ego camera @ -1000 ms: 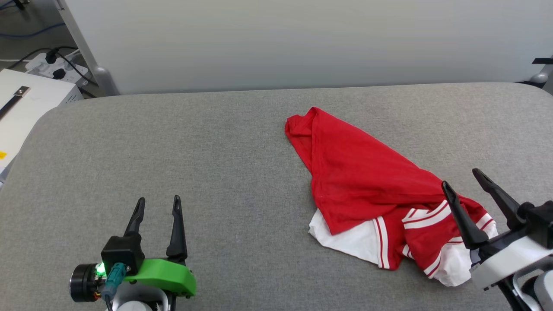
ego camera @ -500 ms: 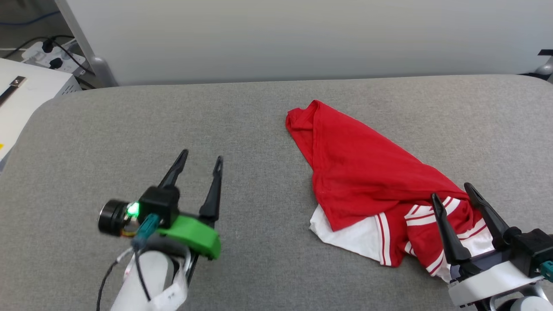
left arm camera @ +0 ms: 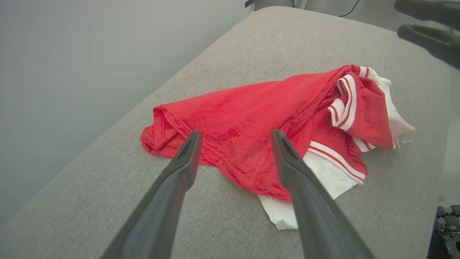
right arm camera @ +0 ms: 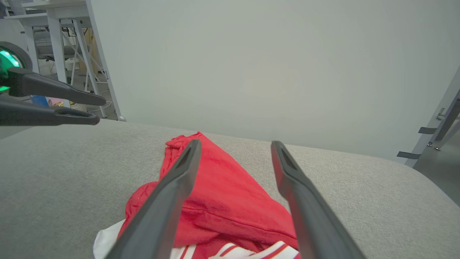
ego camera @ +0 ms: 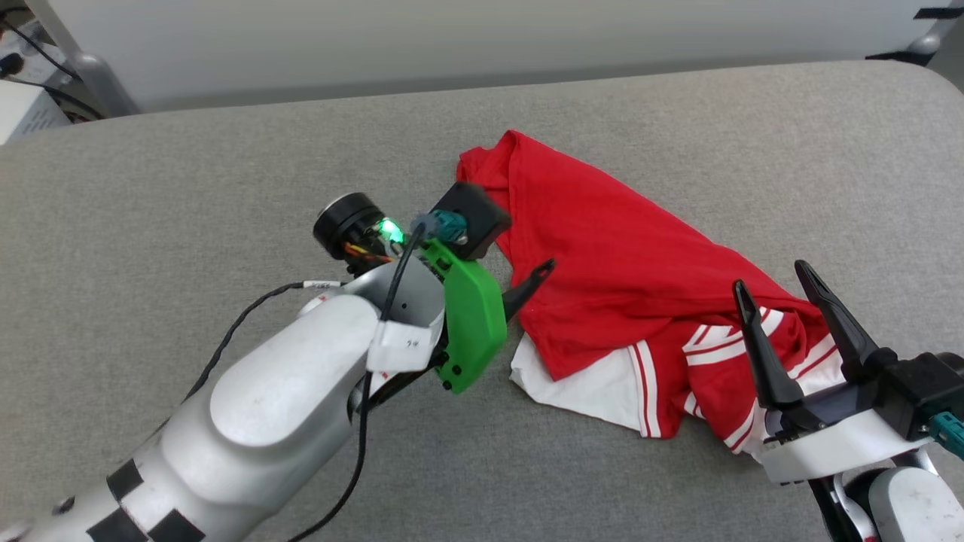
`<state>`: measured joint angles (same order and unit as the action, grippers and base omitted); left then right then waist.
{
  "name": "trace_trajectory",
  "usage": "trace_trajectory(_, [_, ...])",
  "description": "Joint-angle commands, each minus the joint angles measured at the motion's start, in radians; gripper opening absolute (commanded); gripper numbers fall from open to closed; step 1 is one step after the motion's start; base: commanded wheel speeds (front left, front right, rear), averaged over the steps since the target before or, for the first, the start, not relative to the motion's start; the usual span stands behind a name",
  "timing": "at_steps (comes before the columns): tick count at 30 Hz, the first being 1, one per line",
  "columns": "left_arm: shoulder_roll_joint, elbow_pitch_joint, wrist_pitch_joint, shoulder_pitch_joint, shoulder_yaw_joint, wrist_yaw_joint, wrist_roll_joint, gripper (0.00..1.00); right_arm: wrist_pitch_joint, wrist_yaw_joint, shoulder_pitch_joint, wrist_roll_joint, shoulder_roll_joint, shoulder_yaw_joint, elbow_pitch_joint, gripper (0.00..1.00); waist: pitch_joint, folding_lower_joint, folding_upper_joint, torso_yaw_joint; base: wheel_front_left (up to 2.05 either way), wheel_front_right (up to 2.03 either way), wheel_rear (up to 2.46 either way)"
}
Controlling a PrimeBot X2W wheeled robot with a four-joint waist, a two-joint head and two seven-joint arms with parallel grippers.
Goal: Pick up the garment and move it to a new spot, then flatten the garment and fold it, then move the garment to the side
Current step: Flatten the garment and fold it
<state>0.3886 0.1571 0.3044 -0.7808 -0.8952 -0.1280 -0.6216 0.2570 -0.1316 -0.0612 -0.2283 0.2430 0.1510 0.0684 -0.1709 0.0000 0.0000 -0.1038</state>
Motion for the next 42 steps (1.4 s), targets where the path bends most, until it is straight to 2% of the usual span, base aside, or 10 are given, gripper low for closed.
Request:
trace_trajectory(1, [0.01, -0.005, 0.041, -0.053, -0.033, -0.003, -0.042, 1.0, 0.005, 0.001, -0.028, 0.008, -0.005, 0.004, 0.003, 1.0, -0.051, 0.0, 0.0, -0.042, 0.0, 0.0, 0.0])
trace_trajectory(7, [0.042, -0.004, 0.275, -0.189, -0.233, -0.003, -0.19, 1.0, 0.005, 0.001, -0.073, 0.014, -0.022, 0.021, 0.001, 1.0, -0.115, 0.0, 0.0, -0.087, 0.0, 0.0, 0.0])
trace_trajectory(11, [0.062, -0.002, 0.364, -0.242, -0.337, -0.003, -0.234, 1.0, 0.005, 0.001, -0.095, 0.016, -0.032, 0.024, 0.001, 1.0, -0.154, 0.0, 0.0, -0.111, 0.0, 0.0, 0.0])
trace_trajectory(19, [0.085, 0.024, 0.432, -0.232, -0.384, -0.003, -0.218, 1.0, 0.005, 0.001, -0.143, 0.016, -0.051, 0.018, 0.007, 1.0, -0.241, 0.0, 0.0, -0.14, 0.0, 0.0, 0.0])
trace_trajectory(27, [0.091, 0.042, 0.542, -0.13, -0.385, -0.003, -0.134, 1.0, 0.005, 0.001, -0.17, 0.021, -0.055, 0.019, 0.005, 1.0, -0.286, 0.0, 0.0, -0.139, 0.0, 0.0, 0.0])
trace_trajectory(28, [0.09, 0.042, 0.544, -0.123, -0.385, -0.003, -0.13, 0.09, 0.005, 0.001, -0.171, 0.022, -0.054, 0.018, 0.005, 1.0, -0.288, 0.0, 0.0, -0.136, 0.0, 0.0, 0.0])
trace_trajectory(29, [0.087, 0.043, 0.544, -0.117, -0.385, -0.003, -0.128, 0.0, 0.005, 0.001, -0.171, 0.024, -0.053, 0.017, 0.003, 1.0, -0.286, 0.0, 0.0, -0.131, 0.0, 0.0, 0.0])
trace_trajectory(34, [0.072, 0.049, 0.493, -0.116, -0.385, -0.003, -0.125, 0.0, 0.005, 0.001, -0.152, 0.029, -0.037, 0.005, -0.014, 1.0, -0.229, 0.0, 0.0, -0.091, 0.0, 0.0, 0.0])
trace_trajectory(39, [0.072, 0.074, 0.302, -0.14, -0.366, -0.003, -0.177, 0.0, 0.005, 0.001, -0.11, 0.031, -0.018, -0.009, -0.022, 1.0, -0.134, 0.0, 0.0, -0.044, 0.0, 0.0, 0.0])
trace_trajectory(42, [0.111, 0.089, 0.206, -0.138, -0.318, -0.002, -0.203, 0.0, 0.005, 0.001, -0.08, 0.029, -0.009, -0.019, -0.025, 1.0, -0.084, 0.0, 0.0, -0.02, 0.0, 0.0, 0.0])
